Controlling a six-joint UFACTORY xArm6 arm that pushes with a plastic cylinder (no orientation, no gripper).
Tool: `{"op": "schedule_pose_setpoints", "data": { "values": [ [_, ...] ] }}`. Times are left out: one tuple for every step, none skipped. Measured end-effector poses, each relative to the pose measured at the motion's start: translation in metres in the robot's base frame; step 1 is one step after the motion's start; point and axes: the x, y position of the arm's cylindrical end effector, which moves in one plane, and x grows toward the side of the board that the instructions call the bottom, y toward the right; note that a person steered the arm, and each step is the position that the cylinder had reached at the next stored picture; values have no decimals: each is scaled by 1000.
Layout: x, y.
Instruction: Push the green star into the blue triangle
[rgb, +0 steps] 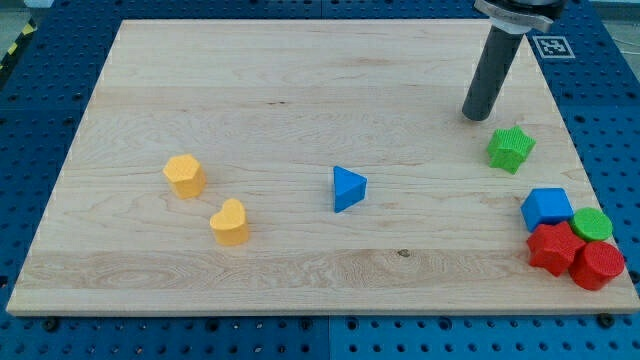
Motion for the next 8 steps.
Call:
{"op": "schedule_pose_setpoints", "data": {
  "values": [
    [6,12],
    [22,15],
    [41,15],
    [60,15],
    [78,15],
    [94,15],
    [109,15],
    [121,15]
  ]
}}
